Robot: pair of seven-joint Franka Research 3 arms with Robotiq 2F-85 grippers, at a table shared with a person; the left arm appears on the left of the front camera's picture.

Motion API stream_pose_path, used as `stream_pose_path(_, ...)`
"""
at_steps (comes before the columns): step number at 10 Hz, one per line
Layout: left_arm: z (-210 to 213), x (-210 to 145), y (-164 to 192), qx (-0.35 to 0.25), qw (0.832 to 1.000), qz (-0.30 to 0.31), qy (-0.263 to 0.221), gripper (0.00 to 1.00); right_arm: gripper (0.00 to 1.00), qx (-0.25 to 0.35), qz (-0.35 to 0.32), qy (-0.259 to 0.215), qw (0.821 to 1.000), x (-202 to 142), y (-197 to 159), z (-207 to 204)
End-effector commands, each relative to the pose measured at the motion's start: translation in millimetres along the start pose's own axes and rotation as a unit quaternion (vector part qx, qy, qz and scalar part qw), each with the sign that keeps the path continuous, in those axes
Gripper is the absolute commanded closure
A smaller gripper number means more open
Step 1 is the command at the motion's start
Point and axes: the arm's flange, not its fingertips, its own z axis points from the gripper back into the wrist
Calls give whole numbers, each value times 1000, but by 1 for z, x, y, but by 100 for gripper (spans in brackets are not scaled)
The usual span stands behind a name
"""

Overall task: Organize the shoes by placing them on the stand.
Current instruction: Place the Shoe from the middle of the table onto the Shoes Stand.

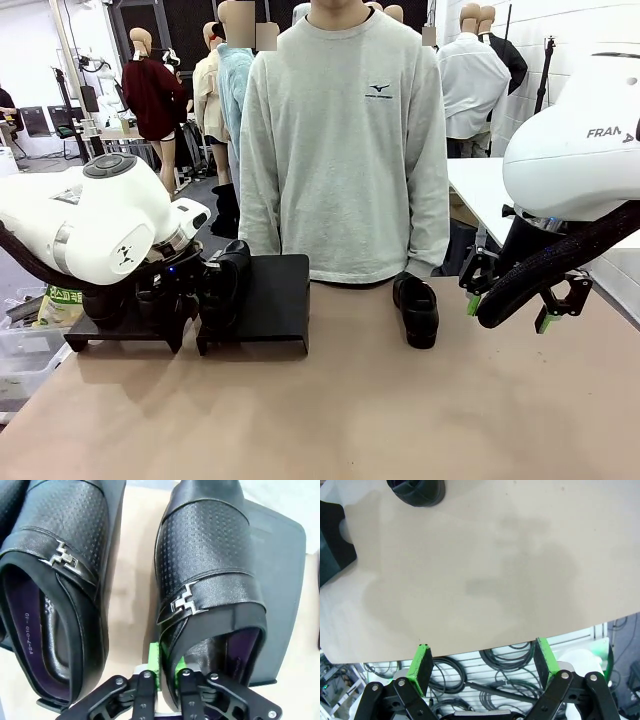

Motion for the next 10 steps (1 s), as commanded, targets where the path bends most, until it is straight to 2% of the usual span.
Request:
stream_pose_path(1,2,3,-6,9,1000,9,-8,33,0,0,6,2,1000,0,-1,0)
stream_pose_path(2,2,2,-6,9,1000,5,-9,13,0,0,6,2,1000,0,-1,0)
stream_pose_path(3,4,3,-6,8,1000,6,-12,0,0,0,6,2,1000,0,-1,0)
stream_pose_path(8,13,3,-4,4,1000,-3,-23,0,0,0,6,2,1000,0,-1,0)
stream_pose_path(10,15,0,-5,-2,1000,13,-15,0,0,0,6,2,1000,0,-1,0)
